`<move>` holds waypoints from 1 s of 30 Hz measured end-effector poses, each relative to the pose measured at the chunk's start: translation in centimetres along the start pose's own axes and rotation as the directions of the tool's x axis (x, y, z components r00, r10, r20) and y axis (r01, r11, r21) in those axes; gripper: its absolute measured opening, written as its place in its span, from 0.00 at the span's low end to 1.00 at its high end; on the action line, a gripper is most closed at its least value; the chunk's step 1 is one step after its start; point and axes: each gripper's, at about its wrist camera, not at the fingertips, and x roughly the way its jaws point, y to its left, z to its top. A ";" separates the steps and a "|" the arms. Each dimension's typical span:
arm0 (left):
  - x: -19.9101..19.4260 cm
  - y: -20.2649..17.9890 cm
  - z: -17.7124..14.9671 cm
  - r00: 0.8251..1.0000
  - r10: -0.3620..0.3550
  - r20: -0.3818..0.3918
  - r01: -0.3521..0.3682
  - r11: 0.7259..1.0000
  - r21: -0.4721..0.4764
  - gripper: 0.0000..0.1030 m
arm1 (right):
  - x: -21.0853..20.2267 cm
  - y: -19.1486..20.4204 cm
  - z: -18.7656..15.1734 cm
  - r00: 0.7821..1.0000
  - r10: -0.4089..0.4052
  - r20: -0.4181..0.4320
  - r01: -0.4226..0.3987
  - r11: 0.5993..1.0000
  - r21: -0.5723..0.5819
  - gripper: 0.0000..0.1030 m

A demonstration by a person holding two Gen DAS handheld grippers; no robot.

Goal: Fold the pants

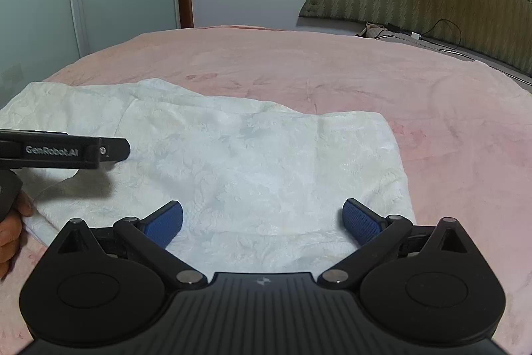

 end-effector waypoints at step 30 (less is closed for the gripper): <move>3.6 3.2 3.1 0.853 -0.471 -0.222 0.344 0.830 -0.438 0.32 | -1.1 6.8 -0.3 0.990 -0.005 0.144 0.043 0.964 -0.264 1.00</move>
